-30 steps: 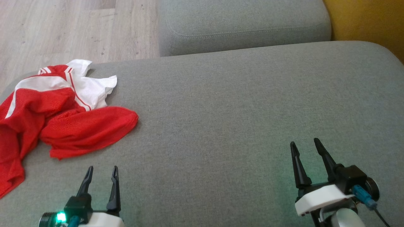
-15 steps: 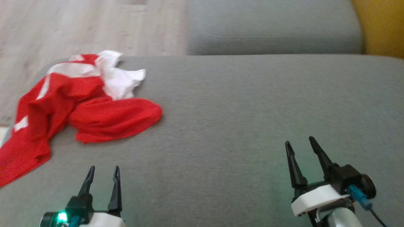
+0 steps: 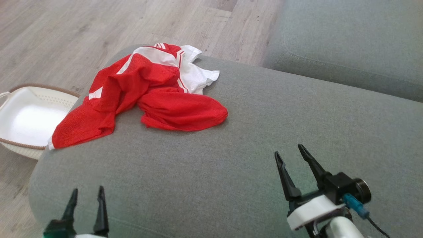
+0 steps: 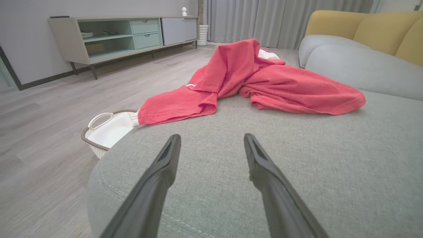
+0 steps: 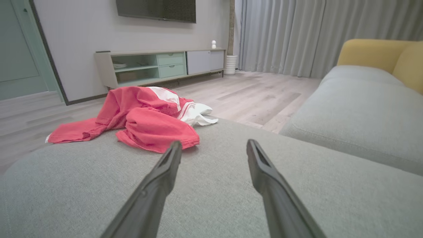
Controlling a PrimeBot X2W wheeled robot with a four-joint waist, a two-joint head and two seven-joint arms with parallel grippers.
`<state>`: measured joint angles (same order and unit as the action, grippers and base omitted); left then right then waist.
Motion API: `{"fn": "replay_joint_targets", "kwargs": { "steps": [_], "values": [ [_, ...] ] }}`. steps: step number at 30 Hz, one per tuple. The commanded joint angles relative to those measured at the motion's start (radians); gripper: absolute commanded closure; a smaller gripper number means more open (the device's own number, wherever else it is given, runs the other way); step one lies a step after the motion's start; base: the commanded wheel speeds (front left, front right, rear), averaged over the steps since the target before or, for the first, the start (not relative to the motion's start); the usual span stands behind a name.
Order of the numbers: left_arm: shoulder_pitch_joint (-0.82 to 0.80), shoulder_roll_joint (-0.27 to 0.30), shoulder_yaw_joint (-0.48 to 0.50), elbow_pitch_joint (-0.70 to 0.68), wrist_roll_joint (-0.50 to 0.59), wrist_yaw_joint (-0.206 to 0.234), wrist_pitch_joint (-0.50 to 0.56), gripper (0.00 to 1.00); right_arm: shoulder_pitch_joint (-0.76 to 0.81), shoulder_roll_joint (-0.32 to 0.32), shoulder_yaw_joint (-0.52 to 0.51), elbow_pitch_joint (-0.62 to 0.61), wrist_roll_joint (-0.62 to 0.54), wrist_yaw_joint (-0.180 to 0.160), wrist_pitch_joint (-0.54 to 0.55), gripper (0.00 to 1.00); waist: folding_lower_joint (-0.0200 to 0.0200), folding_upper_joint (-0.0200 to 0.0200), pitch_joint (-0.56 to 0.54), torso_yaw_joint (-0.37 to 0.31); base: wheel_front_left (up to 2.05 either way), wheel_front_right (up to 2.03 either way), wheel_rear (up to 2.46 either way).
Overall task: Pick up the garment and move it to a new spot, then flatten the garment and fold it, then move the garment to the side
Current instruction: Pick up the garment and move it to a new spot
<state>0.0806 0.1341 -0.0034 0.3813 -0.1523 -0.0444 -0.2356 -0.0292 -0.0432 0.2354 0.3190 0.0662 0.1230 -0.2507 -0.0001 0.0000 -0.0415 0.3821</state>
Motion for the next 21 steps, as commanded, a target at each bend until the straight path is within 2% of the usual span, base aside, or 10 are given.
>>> {"fn": "replay_joint_targets", "kwargs": {
  "steps": [1,5,8,12,17,21],
  "values": [
    [-0.056,0.020,0.038,-0.045,-0.011,-0.003,0.002,0.00,-0.055,-0.007,0.025,-0.029,0.002,0.008,-0.011,0.00,0.0001,0.0000,0.010,-0.010,0.00,0.00,0.00],
    [-0.084,0.044,0.075,-0.091,-0.063,-0.016,0.049,0.00,-0.070,-0.007,0.037,-0.046,-0.013,0.008,-0.011,0.00,0.0001,0.0000,0.049,-0.047,0.00,0.00,0.00],
    [-0.140,0.086,0.103,-0.120,-0.103,-0.035,0.087,0.00,-0.085,-0.007,0.028,-0.061,-0.043,0.008,-0.011,0.00,0.0001,0.0000,0.103,-0.072,0.00,0.00,0.00],
    [-0.277,0.154,0.122,-0.143,-0.162,-0.061,0.149,0.00,-0.135,-0.015,0.005,-0.090,-0.102,0.008,-0.011,0.00,0.0001,0.0000,0.231,-0.088,0.00,0.00,0.00],
    [-0.517,0.232,0.087,-0.065,-0.229,-0.080,0.218,0.00,-0.203,-0.061,-0.022,-0.133,-0.152,0.008,-0.011,0.00,0.0001,0.0000,0.387,-0.083,0.00,0.00,0.00],
    [-0.692,0.268,0.030,0.093,-0.285,-0.085,0.258,0.00,-0.204,-0.097,-0.049,-0.160,-0.178,0.008,-0.011,0.00,0.0001,0.0000,0.452,-0.070,0.00,0.00,0.00]
  ]
}}
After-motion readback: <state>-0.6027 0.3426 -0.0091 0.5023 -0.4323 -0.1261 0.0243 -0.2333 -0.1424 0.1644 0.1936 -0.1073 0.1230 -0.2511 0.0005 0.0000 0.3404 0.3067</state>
